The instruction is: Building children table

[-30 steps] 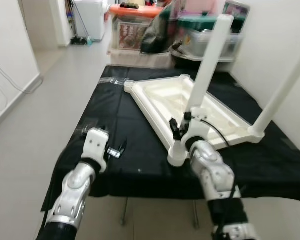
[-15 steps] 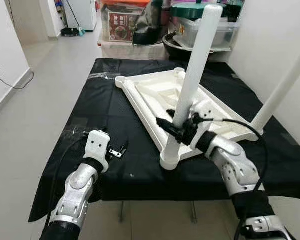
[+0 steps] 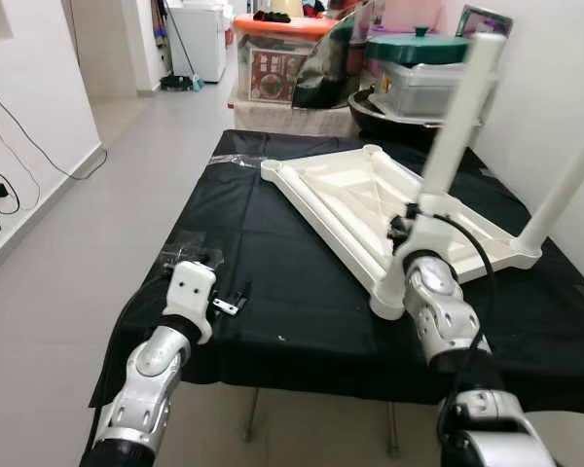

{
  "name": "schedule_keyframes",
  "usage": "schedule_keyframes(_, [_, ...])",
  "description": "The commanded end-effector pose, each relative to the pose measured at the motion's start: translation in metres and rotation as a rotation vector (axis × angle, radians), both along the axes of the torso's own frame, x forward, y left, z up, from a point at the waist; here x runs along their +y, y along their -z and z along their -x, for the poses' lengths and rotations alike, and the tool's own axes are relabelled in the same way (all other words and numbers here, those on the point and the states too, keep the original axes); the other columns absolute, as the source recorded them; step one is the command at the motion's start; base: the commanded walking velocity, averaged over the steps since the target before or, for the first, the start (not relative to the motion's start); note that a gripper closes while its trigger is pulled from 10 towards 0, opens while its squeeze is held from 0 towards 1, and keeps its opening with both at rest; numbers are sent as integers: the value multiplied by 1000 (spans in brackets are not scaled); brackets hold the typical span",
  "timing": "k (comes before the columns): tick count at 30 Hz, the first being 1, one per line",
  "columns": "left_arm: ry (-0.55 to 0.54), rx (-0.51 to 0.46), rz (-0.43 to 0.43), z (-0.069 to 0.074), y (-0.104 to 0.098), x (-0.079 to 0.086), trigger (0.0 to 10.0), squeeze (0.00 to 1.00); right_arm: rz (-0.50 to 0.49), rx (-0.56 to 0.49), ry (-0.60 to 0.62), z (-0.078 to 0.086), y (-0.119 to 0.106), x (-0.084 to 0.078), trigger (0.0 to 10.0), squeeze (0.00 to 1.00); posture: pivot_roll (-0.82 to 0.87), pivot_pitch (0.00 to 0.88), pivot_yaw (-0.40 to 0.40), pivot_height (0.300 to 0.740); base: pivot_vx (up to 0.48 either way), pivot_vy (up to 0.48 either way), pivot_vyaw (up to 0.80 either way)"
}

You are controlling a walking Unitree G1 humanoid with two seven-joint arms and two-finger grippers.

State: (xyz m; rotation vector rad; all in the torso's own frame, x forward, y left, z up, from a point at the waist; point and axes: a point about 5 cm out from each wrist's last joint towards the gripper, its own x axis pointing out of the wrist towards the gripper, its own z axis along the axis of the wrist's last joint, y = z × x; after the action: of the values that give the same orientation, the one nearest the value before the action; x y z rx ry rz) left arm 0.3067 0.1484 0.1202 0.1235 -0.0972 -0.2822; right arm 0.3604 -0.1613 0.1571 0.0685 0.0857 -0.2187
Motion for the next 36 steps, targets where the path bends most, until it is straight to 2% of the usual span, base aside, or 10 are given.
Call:
schedule_keyframes(1, [25, -7, -9, -3, -1, -7, 10000, 0, 6, 225, -163, 21, 44, 37, 10000, 0, 146, 0, -69, 740, 0, 0, 0])
schedule_keyframes(2, [34, -6, -8, -2, -1, -10, 10000, 0, -16, 143, -290, 25, 33, 59, 10000, 0, 146, 0, -63, 740, 0, 0, 0])
schedule_keyframes(3, [44, -5, -7, -1, -1, -12, 10000, 0, -14, 64, -362, 28, 20, 69, 10000, 1000, 144, 0, -61, 740, 0, 0, 0])
schedule_keyframes(9, [48, -1, -12, 0, 0, -11, 10000, 0, 41, -35, -474, 23, 1, 70, 10000, 1000, 148, 0, -54, 740, 0, 0, 0])
schedule_keyframes(10, [44, -2, -13, -1, 0, -9, 10000, 0, 59, -65, -510, 17, -7, 68, 10000, 0, 146, 0, -57, 740, 0, 0, 0])
schedule_keyframes(22, [13, -11, -9, -4, -2, -6, 10000, 0, 68, -257, -1073, 38, -42, 62, 10000, 0, 170, 0, -88, 740, 0, 0, 0])
schedule_keyframes(24, [-5, -8, -7, 0, 0, -1, 10000, 0, 89, -130, -1060, 30, -19, 62, 0, 0, 177, 0, -96, 740, 0, 0, 0])
schedule_keyframes(25, [-5, -8, -7, 0, 0, -1, 10000, 0, 89, -130, -1060, 30, -19, 62, 0, 0, 177, 0, -96, 740, 0, 0, 0])
schedule_keyframes(34, [-11, -3, -13, 1, 1, 2, 10000, 0, 61, 227, -31, -9, 34, -9, 0, 0, 165, 0, -92, 740, 0, 0, 0])
schedule_keyframes(36, [-11, -3, -13, 1, 1, 2, 10000, 0, 61, 227, -31, -9, 34, -9, 0, 0, 165, 0, -92, 740, 0, 0, 0])
